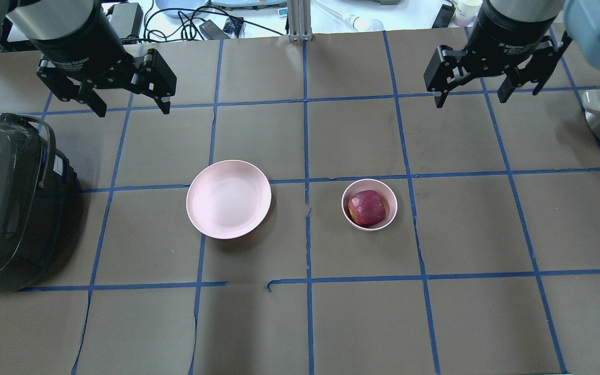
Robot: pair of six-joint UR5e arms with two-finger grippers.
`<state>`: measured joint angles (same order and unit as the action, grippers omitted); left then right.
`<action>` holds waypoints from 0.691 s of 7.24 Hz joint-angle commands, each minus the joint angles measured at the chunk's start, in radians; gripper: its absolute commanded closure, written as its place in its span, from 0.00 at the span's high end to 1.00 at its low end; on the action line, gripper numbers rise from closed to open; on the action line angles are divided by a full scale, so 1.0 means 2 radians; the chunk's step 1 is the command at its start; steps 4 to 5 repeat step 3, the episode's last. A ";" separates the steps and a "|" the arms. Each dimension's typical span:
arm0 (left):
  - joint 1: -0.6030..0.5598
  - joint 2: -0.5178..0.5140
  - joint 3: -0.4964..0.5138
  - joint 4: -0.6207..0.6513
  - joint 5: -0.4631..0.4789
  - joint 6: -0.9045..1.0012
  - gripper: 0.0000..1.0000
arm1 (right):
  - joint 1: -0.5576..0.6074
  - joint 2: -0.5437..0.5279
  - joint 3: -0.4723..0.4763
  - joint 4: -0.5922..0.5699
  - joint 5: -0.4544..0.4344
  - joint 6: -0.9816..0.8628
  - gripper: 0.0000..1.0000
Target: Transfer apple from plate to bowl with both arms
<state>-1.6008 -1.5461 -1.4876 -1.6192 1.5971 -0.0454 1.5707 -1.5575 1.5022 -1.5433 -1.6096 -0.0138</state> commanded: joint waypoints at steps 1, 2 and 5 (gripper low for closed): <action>0.008 -0.001 -0.001 0.000 0.001 0.000 1.00 | 0.002 -0.004 -0.002 -0.001 0.001 0.002 1.00; 0.006 -0.002 -0.003 0.000 -0.001 0.000 1.00 | 0.002 -0.004 -0.002 -0.001 0.000 0.002 1.00; 0.006 -0.002 -0.006 0.000 0.000 0.001 1.00 | 0.002 -0.004 -0.002 -0.001 0.000 0.002 1.00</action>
